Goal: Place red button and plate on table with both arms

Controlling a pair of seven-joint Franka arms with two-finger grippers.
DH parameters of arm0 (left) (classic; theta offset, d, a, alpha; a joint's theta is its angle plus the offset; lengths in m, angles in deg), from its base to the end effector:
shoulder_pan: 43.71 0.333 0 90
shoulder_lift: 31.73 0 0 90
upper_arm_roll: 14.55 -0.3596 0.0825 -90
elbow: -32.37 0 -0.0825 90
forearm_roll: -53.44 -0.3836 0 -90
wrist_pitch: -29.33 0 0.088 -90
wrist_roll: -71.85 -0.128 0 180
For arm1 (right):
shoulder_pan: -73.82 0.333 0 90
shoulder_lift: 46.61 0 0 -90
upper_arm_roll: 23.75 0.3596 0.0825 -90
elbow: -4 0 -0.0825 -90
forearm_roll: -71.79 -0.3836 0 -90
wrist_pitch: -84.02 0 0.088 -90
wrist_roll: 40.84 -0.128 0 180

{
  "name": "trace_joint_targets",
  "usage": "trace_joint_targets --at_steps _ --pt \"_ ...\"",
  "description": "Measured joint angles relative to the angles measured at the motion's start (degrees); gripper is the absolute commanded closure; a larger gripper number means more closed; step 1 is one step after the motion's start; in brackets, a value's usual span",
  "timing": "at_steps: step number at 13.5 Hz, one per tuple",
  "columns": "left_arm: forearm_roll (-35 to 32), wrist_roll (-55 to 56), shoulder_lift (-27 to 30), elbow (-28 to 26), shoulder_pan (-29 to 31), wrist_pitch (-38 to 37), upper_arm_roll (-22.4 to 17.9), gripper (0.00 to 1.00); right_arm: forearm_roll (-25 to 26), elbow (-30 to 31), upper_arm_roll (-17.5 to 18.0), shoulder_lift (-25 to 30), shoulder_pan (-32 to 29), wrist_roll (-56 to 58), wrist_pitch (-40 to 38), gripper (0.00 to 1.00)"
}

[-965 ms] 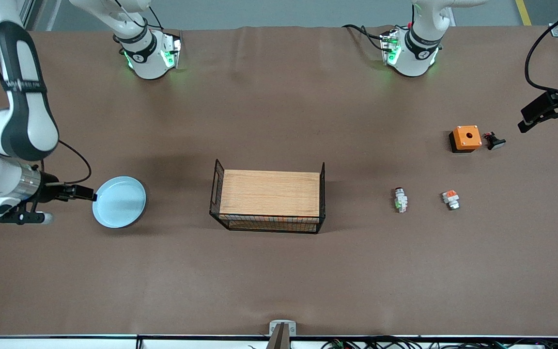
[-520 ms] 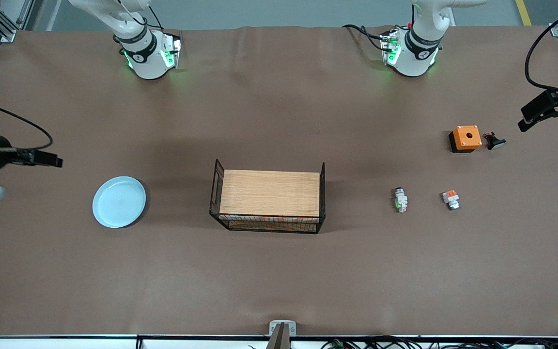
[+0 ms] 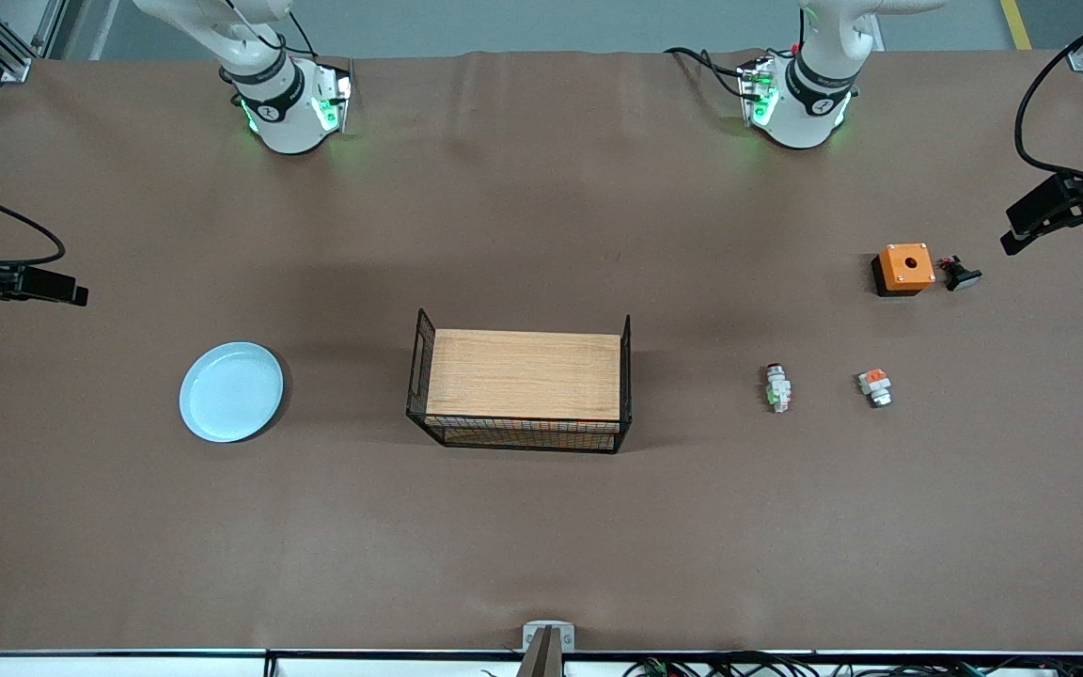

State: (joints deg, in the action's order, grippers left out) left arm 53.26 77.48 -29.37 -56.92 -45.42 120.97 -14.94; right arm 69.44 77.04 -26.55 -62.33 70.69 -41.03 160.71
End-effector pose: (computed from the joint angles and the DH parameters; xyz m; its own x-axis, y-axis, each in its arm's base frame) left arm 0.5443 -0.0121 0.6783 0.9938 0.0752 0.0820 0.0750 -0.9972 0.0052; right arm 0.6155 -0.0532 0.6042 0.9732 -0.0959 -0.2088 -0.1038 -0.9942 -0.0271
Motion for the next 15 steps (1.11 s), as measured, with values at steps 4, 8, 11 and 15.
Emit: trace_joint_targets --at_steps 4,8,11,15 --pt "0.0 0.0 0.0 0.0 0.02 -0.01 0.0 0.0 0.0 -3.71 0.19 0.62 0.35 -0.01 -3.2 0.0" --pt "0.0 0.0 0.0 0.01 0.06 -0.02 -0.01 0.0 1.16 -2.41 0.36 4.41 1.15 -0.99 -2.49 0.0" --pt "0.0 0.0 0.0 0.02 0.1 -0.03 -0.01 0.0 1.33 4.24 0.28 9.82 1.19 -2.54 -0.78 0.0" --pt "0.0 0.0 0.0 0.03 0.13 -0.04 -0.03 0.0 1.31 10.65 0.3 16.24 1.19 -2.97 -0.38 0.0"
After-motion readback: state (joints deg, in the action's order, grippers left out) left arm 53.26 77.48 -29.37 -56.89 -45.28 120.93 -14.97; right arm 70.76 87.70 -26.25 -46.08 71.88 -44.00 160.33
